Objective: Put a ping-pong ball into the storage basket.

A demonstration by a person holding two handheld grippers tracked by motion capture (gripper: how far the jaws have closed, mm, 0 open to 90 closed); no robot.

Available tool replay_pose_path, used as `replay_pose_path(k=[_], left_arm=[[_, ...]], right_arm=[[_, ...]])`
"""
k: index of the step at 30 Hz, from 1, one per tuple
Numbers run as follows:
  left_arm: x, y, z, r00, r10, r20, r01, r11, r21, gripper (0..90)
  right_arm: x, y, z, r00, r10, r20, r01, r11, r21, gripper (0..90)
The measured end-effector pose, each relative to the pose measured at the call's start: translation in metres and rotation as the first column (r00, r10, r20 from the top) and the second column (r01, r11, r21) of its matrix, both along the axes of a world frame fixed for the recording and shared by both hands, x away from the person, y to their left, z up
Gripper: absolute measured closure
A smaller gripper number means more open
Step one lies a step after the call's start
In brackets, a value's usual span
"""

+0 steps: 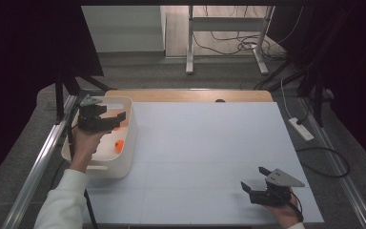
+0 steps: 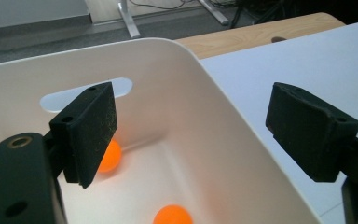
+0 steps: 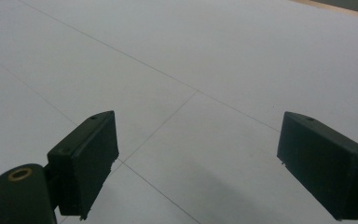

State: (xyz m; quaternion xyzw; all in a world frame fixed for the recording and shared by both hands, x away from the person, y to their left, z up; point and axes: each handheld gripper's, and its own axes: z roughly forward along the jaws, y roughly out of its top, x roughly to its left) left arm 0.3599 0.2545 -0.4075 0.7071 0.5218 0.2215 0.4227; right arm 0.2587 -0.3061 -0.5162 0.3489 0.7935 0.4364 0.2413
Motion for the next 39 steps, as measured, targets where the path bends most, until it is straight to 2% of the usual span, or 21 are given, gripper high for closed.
replay_pose_path(k=[3,7,16,18,22,24,32,34,35,39], left_arm=[[-0.004,-0.001,0.002,0.9998,-0.017,0.013,0.017,0.9998,-0.011,17.6],[-0.008,-0.002,0.005,0.9981,-0.056,0.025,0.057,0.9972,-0.048,17.5],[-0.016,-0.009,0.010,0.9942,-0.089,0.059,0.093,0.9931,-0.070,17.7],[-0.020,-0.012,0.013,0.9915,-0.105,0.076,0.112,0.9892,-0.095,17.7],[-0.024,-0.016,0.015,0.9883,-0.123,0.091,0.132,0.9860,-0.102,18.0],[-0.029,-0.022,0.015,0.9828,-0.156,0.100,0.166,0.9808,-0.103,18.1],[-0.044,-0.034,0.020,0.9699,-0.204,0.132,0.219,0.9698,-0.107,18.2],[-0.049,-0.037,0.021,0.9647,-0.224,0.139,0.242,0.9616,-0.130,18.5],[-0.049,-0.037,0.021,0.9647,-0.224,0.139,0.242,0.9616,-0.130,18.5],[-0.056,-0.041,0.023,0.9577,-0.245,0.151,0.265,0.9562,-0.125,18.6]], right_arm=[[0.000,0.000,0.000,1.0000,-0.001,0.002,0.001,1.0000,0.006,11.9],[0.000,-0.002,-0.001,0.9999,-0.011,-0.003,0.011,0.9999,0.008,11.9],[0.001,-0.003,-0.001,0.9999,-0.011,-0.004,0.011,0.9998,0.014,11.9],[0.002,-0.003,-0.001,1.0000,-0.009,-0.004,0.009,0.9999,0.013,11.9],[0.002,-0.003,0.000,1.0000,-0.010,-0.001,0.010,0.9998,0.017,11.9],[0.003,-0.003,-0.001,1.0000,-0.009,-0.001,0.009,0.9998,0.017,12.0],[0.003,0.000,0.001,1.0000,0.004,0.007,-0.004,1.0000,0.009,12.0],[0.003,0.000,0.002,1.0000,0.003,0.009,-0.003,1.0000,0.008,12.0],[0.003,0.000,0.002,1.0000,0.003,0.009,-0.003,1.0000,0.008,12.0],[0.002,0.000,0.003,0.9999,0.001,0.013,-0.001,1.0000,0.008,12.0]])
